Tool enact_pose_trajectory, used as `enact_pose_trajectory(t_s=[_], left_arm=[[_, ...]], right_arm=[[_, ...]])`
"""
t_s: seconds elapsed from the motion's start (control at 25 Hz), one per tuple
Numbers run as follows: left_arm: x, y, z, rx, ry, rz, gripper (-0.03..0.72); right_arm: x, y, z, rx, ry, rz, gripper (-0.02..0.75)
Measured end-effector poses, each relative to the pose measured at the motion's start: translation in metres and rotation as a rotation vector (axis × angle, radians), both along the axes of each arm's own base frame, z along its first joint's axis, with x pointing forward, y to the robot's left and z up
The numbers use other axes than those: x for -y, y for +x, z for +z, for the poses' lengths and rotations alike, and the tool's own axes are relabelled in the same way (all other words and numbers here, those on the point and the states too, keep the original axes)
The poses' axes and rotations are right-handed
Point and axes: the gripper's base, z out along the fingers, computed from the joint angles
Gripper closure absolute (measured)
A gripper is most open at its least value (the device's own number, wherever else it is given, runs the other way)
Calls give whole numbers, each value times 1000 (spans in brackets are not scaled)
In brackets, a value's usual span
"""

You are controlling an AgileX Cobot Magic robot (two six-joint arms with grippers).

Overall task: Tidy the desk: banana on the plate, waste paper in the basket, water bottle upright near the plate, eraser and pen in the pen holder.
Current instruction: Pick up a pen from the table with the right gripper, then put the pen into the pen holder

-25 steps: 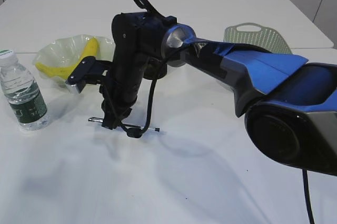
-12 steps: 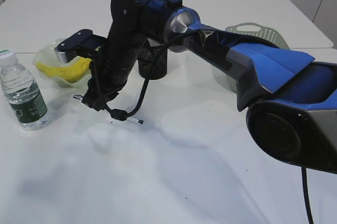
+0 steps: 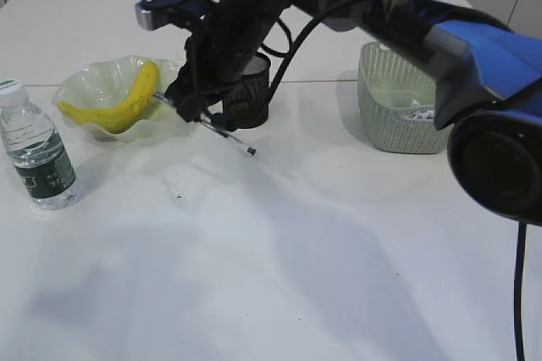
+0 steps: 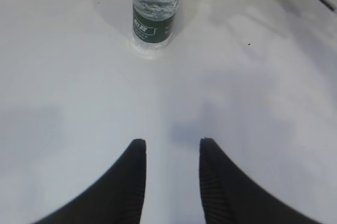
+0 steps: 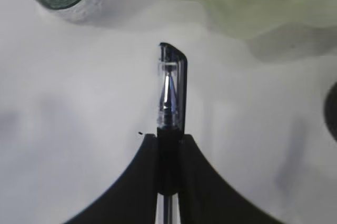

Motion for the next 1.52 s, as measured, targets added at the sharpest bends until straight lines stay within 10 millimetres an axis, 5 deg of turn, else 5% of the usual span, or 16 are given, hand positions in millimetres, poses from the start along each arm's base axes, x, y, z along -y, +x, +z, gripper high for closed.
enact_pose_trajectory(t_s=[0.32, 0.92, 1.52], left_arm=[[0, 0, 0, -5, 2, 0, 444], [0, -2, -2, -28, 4, -2, 443], [0, -4, -4, -65, 7, -5, 444]], right_arm=[[41, 12, 48, 56, 58, -104, 696], [123, 36, 86, 79, 104, -340, 696], [110, 57, 91, 287, 315, -302, 696]])
